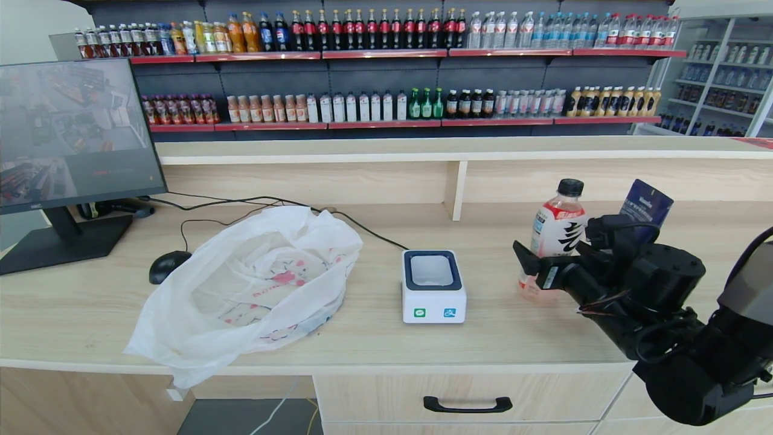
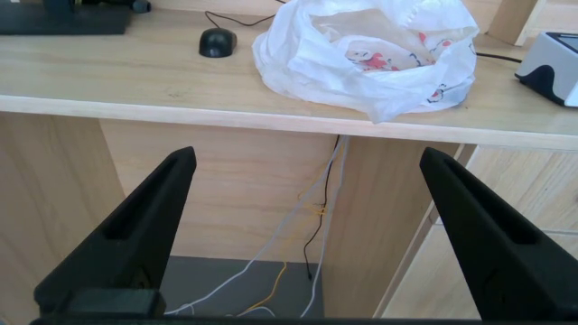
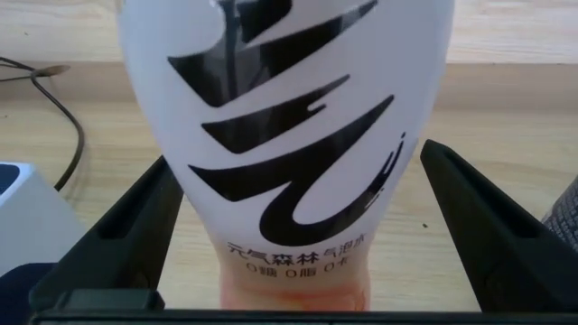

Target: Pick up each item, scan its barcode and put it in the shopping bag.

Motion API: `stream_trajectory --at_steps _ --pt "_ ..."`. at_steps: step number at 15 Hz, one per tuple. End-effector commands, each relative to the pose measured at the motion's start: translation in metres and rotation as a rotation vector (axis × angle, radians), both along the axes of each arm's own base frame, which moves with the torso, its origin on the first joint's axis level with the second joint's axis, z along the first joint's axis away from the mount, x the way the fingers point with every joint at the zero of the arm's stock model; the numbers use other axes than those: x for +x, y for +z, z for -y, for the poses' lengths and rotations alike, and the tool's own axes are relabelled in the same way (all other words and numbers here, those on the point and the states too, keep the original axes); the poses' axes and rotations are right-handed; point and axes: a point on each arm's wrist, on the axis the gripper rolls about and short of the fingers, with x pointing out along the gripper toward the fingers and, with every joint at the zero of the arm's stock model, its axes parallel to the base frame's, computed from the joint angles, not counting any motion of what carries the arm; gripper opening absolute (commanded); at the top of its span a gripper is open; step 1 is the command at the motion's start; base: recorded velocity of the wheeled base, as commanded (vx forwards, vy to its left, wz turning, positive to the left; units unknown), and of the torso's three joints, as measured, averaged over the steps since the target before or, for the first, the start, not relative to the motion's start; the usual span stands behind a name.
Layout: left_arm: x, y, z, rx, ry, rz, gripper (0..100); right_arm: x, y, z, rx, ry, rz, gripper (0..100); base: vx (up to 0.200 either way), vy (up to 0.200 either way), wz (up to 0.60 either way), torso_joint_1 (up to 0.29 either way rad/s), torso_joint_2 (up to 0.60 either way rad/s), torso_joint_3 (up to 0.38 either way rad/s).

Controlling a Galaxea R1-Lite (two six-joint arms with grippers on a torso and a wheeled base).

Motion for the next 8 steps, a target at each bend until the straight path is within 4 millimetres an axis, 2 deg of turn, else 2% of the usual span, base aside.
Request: stream_trajectory --at_steps 1,6,7,8 --pt "0.0 -0.0001 0.0 0.0 0.0 0.0 100 0.0005 -0.0026 -0.0012 -0.002 0.003 -0.007 100 0.0 0.0 0.0 0.0 0.0 0.0" --pt "0.0 -0.0001 0.0 0.0 0.0 0.0 100 0.0016 -0.0053 -0.0015 -0.014 0.003 -0.014 100 0.0 0.0 0.0 0.0 0.0 0.0" --pt "0.0 -0.0001 0.0 0.0 0.0 0.0 100 0.0016 -0.0053 -0.0015 -0.014 0.003 -0.014 0 0.0 0.0 0.0 0.0 0.0 0.0" --pt "0.0 -0.0001 0.0 0.0 0.0 0.0 100 0.0021 -0.0047 -0.0016 -0.01 0.003 -0.011 0 0.0 0.0 0.0 0.0 0.0 0.0"
